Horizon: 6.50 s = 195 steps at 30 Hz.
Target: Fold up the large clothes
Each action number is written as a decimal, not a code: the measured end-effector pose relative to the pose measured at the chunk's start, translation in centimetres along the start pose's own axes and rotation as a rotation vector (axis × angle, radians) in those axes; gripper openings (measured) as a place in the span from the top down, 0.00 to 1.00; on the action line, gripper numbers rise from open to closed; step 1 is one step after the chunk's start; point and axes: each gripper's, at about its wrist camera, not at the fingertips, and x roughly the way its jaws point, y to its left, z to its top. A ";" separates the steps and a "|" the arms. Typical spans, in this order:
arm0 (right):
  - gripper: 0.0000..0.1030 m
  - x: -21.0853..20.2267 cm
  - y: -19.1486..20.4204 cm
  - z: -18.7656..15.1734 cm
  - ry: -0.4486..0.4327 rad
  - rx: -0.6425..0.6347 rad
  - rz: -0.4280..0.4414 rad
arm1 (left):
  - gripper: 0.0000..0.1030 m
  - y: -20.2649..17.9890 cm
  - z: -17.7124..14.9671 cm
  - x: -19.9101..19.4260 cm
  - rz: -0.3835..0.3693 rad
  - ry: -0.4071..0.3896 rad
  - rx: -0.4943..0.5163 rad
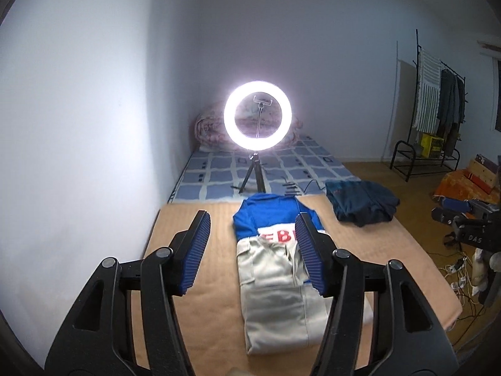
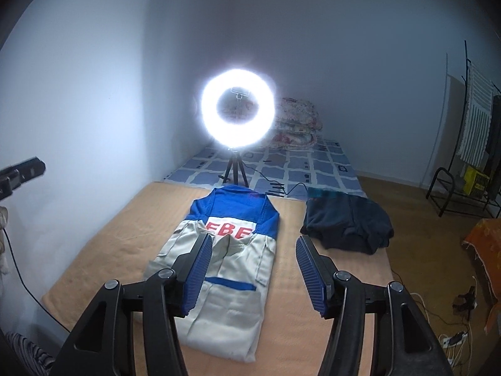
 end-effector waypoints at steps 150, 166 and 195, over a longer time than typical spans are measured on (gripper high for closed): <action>1.00 17.7 -6.4 -17.8 0.285 0.586 0.471 | 1.00 8.1 -20.7 22.6 -0.385 0.605 -0.632; 0.70 17.6 -5.9 -15.6 0.268 0.383 0.273 | 0.87 6.2 -14.5 22.2 -0.231 0.493 -0.347; 0.78 24.4 -0.8 -10.9 0.336 0.093 0.454 | 0.35 3.5 -15.2 27.7 -0.190 0.515 -0.170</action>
